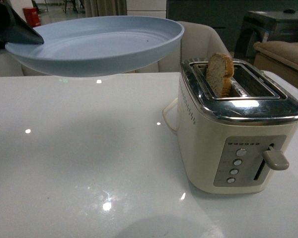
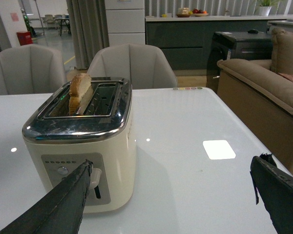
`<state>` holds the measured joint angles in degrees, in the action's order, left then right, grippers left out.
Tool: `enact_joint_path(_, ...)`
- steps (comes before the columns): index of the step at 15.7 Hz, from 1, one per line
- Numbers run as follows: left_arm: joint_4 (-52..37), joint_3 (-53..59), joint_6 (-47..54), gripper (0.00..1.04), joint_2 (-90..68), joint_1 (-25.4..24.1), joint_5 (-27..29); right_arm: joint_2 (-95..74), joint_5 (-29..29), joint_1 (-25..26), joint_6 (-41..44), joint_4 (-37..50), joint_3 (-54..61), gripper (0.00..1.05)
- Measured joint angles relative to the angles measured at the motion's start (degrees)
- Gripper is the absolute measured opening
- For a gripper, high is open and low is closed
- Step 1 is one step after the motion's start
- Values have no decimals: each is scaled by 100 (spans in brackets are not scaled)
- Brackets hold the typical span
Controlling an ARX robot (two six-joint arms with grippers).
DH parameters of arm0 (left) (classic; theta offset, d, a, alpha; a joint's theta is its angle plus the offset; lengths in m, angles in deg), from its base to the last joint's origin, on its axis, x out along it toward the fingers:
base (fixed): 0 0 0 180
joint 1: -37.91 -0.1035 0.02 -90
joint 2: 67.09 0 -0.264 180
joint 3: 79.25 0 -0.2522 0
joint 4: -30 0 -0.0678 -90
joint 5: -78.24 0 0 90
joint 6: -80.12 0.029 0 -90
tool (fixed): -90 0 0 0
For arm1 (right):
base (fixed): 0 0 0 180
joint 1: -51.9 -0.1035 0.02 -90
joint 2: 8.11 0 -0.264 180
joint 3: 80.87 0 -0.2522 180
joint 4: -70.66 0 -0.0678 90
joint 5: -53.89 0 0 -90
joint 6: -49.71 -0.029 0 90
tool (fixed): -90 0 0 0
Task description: Left arm holds plate, right arm toasts bread
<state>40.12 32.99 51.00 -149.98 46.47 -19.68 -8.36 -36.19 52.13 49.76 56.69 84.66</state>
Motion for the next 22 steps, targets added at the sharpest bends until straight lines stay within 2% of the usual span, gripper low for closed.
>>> enact_joint_path(2,-459,92,632,3,22,105,1174,0,0,-2,0,2,0,98)
enact_joint_path(3,-420,92,894,3,57,87,1491,0,0,-2,0,0,0,98)
enact_joint_path(9,-560,85,1200,3,-107,-319,1187,0,-2,-2,0,0,0,98)
enact_joint_path(14,-861,39,1239,3,-1576,-973,1342,0,0,-2,0,0,0,98)
enact_joint_path(17,-975,-310,1128,3,-2426,-957,1211,0,0,-2,0,0,0,98)
enact_joint_path(22,-1040,-525,927,3,-3163,-992,1434,0,0,-2,0,2,0,98)
